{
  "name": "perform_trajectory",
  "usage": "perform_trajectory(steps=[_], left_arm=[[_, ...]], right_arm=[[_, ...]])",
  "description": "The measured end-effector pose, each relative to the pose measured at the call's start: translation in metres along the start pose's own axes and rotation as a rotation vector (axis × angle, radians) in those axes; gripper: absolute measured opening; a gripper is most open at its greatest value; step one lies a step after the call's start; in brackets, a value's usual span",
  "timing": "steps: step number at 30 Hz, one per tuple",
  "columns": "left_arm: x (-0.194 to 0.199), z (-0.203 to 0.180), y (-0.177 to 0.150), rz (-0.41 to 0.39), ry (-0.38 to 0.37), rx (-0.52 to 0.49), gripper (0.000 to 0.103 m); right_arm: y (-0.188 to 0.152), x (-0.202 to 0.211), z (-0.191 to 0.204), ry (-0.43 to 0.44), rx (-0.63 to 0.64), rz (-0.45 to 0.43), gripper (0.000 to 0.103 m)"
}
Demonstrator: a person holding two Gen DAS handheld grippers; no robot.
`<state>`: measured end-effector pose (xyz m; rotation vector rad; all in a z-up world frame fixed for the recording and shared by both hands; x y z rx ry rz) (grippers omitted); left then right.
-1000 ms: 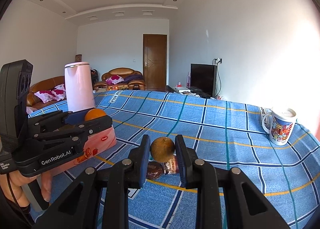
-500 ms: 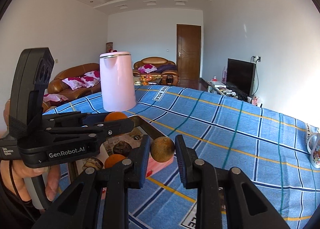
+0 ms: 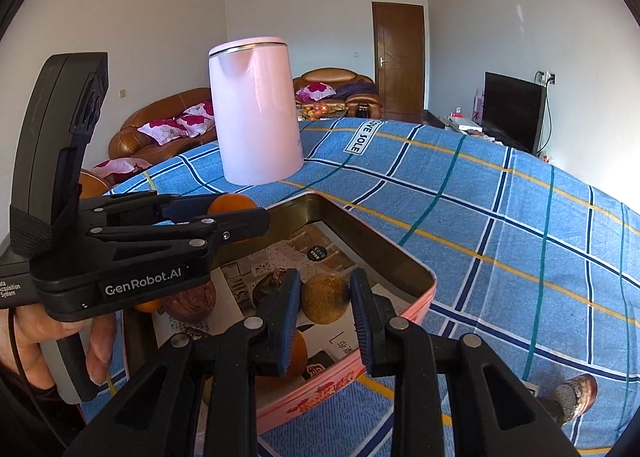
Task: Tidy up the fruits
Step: 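Open the left tool over the tin while the right tool releases the kiwi there, then grasp the dark round fruit with the left tool while the right tool grasps the brown jar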
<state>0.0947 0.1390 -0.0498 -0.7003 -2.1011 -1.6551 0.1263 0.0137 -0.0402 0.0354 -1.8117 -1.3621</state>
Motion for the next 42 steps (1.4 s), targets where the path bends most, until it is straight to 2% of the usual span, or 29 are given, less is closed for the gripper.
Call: perform_trajectory(steps=[4, 5, 6, 7, 9, 10, 13, 16, 19, 22, 25, 32, 33, 34, 38, 42], left_arm=[[0.001, 0.006, -0.001, 0.000, -0.002, 0.027, 0.044], [0.004, 0.005, 0.000, -0.014, 0.003, 0.029, 0.047], [0.006, 0.004, 0.000, -0.022, 0.006, 0.026, 0.056], [0.009, 0.002, 0.001, -0.034, 0.007, 0.027, 0.065], [0.016, -0.004, 0.002, -0.064, -0.002, 0.031, 0.072], [0.019, -0.009, 0.003, -0.074, -0.015, 0.024, 0.072], [0.023, -0.030, 0.003, -0.091, -0.029, -0.018, 0.073], [0.021, -0.056, 0.002, -0.095, -0.067, -0.052, 0.072], [0.012, -0.083, 0.000, -0.084, -0.101, -0.097, 0.074], [0.000, -0.108, -0.003, -0.057, -0.124, -0.137, 0.075], [-0.009, -0.128, -0.008, -0.035, -0.142, -0.171, 0.075], [-0.022, -0.146, -0.011, -0.009, -0.152, -0.197, 0.075], [-0.024, -0.148, -0.011, -0.007, -0.152, -0.201, 0.075], [-0.025, -0.149, -0.012, -0.004, -0.153, -0.204, 0.075], [-0.035, -0.158, -0.014, 0.014, -0.173, -0.209, 0.075], [-0.048, -0.172, -0.019, 0.049, -0.210, -0.221, 0.075]], right_arm=[[-0.003, -0.011, 0.004, 0.006, 0.001, 0.041, 0.027], [-0.004, -0.012, 0.004, 0.014, -0.001, 0.051, 0.028], [-0.004, -0.013, 0.004, 0.016, -0.004, 0.054, 0.030], [-0.005, -0.012, 0.003, 0.011, -0.006, 0.051, 0.041], [-0.005, -0.003, -0.001, 0.012, -0.023, 0.033, 0.054], [-0.006, 0.005, -0.005, 0.016, -0.033, 0.019, 0.054], [-0.009, 0.028, -0.021, -0.020, -0.035, -0.025, 0.054], [-0.017, 0.050, -0.055, -0.109, -0.046, -0.054, 0.054], [-0.030, 0.060, -0.100, -0.240, -0.082, -0.033, 0.054], [-0.042, 0.058, -0.145, -0.310, -0.182, 0.022, 0.054], [-0.051, 0.052, -0.164, -0.316, -0.214, 0.064, 0.054], [-0.059, 0.029, -0.165, -0.257, -0.239, 0.164, 0.054], [-0.061, 0.024, -0.166, -0.244, -0.245, 0.193, 0.047], [-0.064, 0.021, -0.167, -0.236, -0.255, 0.212, 0.035], [-0.068, 0.031, -0.172, -0.209, -0.294, 0.192, 0.035], [-0.074, 0.059, -0.179, -0.279, -0.321, 0.115, 0.035]])
Point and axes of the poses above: each gripper's, at about its wrist camera, not at the fingertips, and x roughly against the way its jaws point, z to its left, y to its top, the point moved 2 cm from there along -x, roughly the way its jaws point, and after that the axes turned 15 degrees about -y, right-handed, at the moved point
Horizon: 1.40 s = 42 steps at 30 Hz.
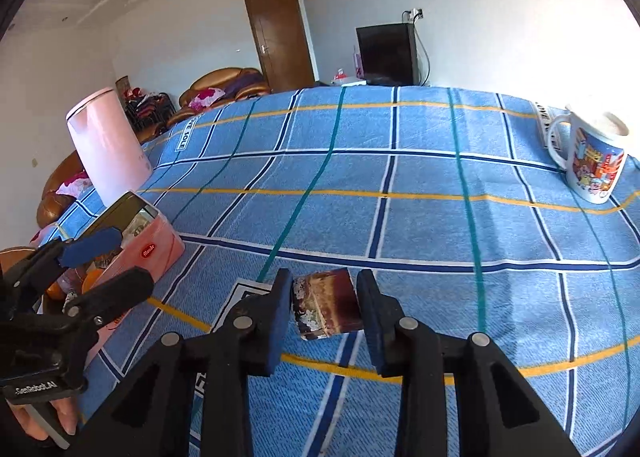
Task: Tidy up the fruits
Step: 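Grasp the dark round fruit with the left tool while the right tool grasps the brown jar, then carry the dark fruit with the left tool while the right tool carries the brown jar to the tin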
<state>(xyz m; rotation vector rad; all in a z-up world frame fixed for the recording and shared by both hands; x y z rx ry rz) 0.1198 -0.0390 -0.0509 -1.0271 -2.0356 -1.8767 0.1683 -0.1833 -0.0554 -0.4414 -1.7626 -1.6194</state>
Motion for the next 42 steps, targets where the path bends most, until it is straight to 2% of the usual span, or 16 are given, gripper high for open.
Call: perform_trajectory(steps=[5, 11, 13, 14, 16, 17, 24, 30, 42], left_arm=[[-0.032, -0.016, -0.001, 0.072, -0.065, 0.000, 0.075], [-0.061, -0.025, 0.001, 0.171, -0.089, 0.004, 0.073], [-0.070, -0.025, 0.000, 0.210, -0.122, 0.014, 0.072], [-0.073, -0.025, 0.000, 0.224, -0.124, 0.021, 0.069], [-0.078, -0.024, -0.001, 0.248, -0.151, 0.031, 0.039], [-0.079, -0.025, -0.001, 0.254, -0.159, 0.031, 0.040], [-0.067, -0.027, 0.002, 0.201, -0.157, 0.014, 0.040], [-0.050, -0.023, 0.006, 0.115, -0.133, 0.015, 0.040], [-0.030, -0.023, 0.010, 0.004, -0.089, 0.003, 0.040]], right_arm=[[-0.005, 0.010, -0.019, -0.050, -0.044, -0.012, 0.035], [-0.005, 0.009, -0.031, -0.043, -0.100, -0.009, 0.035], [-0.006, 0.010, -0.032, -0.042, -0.107, -0.012, 0.035], [-0.006, 0.010, -0.033, -0.042, -0.108, -0.011, 0.035], [-0.006, 0.009, -0.031, -0.039, -0.101, -0.006, 0.035], [-0.006, 0.008, -0.030, -0.037, -0.095, -0.003, 0.035], [-0.006, 0.007, -0.028, -0.029, -0.086, -0.002, 0.035], [-0.006, 0.015, -0.027, -0.017, -0.079, -0.045, 0.035], [-0.005, 0.029, -0.025, 0.013, -0.066, -0.126, 0.035]])
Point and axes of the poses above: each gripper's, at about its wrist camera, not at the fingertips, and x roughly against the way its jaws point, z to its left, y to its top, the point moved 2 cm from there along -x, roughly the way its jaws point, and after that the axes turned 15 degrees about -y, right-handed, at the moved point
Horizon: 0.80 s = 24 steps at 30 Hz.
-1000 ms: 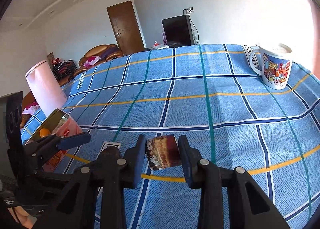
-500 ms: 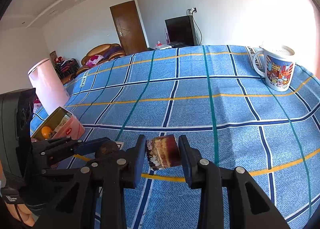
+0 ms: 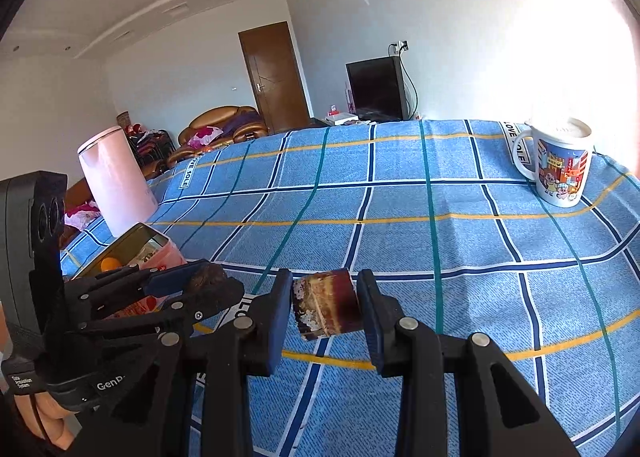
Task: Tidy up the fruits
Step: 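Carry the dark fruit with the left tool while the right tool carries the brown jar to the tin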
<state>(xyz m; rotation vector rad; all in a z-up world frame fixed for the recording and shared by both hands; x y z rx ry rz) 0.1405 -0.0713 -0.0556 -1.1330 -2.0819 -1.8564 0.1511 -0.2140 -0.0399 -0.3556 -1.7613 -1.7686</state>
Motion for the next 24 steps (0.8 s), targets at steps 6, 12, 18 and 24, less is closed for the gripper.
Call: perform_trajectory(steps=[6, 12, 18, 24], left_arm=[[0.006, -0.004, 0.001, -0.035, 0.023, -0.028, 0.040], [0.014, -0.007, 0.001, -0.072, 0.036, -0.045, 0.040], [0.020, -0.011, 0.000, -0.102, 0.049, -0.066, 0.040], [0.026, -0.014, 0.000, -0.136, 0.063, -0.081, 0.040]], right_arm=[[0.000, 0.007, 0.001, 0.001, 0.009, -0.042, 0.035], [-0.001, 0.012, 0.001, 0.004, 0.013, -0.071, 0.035], [-0.001, 0.016, 0.002, 0.004, 0.019, -0.095, 0.035], [-0.002, 0.023, 0.004, 0.002, 0.029, -0.132, 0.035]])
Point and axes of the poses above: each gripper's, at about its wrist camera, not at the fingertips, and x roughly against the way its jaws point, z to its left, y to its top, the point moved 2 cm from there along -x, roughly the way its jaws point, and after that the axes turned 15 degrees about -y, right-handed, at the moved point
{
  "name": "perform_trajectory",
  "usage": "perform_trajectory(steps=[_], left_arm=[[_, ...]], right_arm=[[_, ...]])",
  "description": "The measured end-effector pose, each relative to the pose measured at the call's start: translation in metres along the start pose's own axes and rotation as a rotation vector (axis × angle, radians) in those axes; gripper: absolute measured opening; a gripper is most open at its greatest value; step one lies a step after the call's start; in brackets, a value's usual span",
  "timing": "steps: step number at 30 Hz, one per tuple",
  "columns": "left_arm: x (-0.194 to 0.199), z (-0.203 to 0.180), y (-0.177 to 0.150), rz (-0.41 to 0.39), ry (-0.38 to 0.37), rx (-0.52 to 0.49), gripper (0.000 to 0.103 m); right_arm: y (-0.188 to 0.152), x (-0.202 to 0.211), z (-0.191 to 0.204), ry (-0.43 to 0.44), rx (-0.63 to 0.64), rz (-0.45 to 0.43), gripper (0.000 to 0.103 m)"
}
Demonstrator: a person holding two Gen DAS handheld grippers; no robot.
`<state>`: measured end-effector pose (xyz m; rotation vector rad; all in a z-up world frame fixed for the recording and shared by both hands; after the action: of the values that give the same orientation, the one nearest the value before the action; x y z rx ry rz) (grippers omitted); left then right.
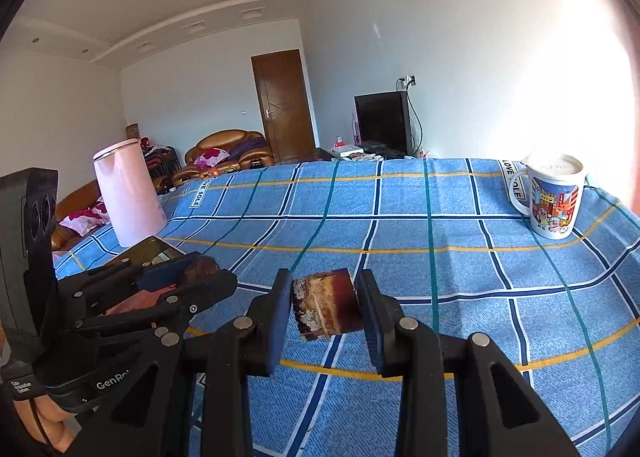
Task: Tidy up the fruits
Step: 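Carry the dark fruit with the left tool while the right tool carries the brown jar to the tin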
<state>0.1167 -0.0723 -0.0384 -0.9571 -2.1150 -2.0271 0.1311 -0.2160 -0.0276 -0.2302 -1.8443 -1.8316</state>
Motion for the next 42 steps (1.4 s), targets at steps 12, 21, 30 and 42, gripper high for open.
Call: perform_trajectory(steps=[12, 21, 30, 42], left_arm=[[0.009, -0.004, 0.001, -0.051, 0.022, -0.021, 0.040], [0.017, -0.007, 0.001, -0.091, 0.042, -0.033, 0.040], [0.025, -0.009, 0.001, -0.129, 0.057, -0.045, 0.040], [0.031, -0.010, 0.000, -0.163, 0.059, -0.050, 0.040]], right_arm=[[0.000, 0.009, 0.003, -0.006, 0.021, -0.050, 0.035], [0.000, 0.016, 0.005, -0.009, 0.035, -0.089, 0.035], [-0.001, 0.025, 0.009, -0.013, 0.049, -0.135, 0.035], [-0.001, 0.029, 0.012, -0.001, 0.064, -0.153, 0.035]])
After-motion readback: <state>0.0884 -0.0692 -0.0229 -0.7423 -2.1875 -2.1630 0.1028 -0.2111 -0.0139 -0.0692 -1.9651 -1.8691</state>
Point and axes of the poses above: each gripper's, at about its wrist camera, not at the fingertips, and x roughly against the way its jaws point, z to its left, y to its top, the point moved 2 cm from there along -x, roughly the way its jaws point, and after that the axes turned 15 degrees about -y, right-handed, at the moved point
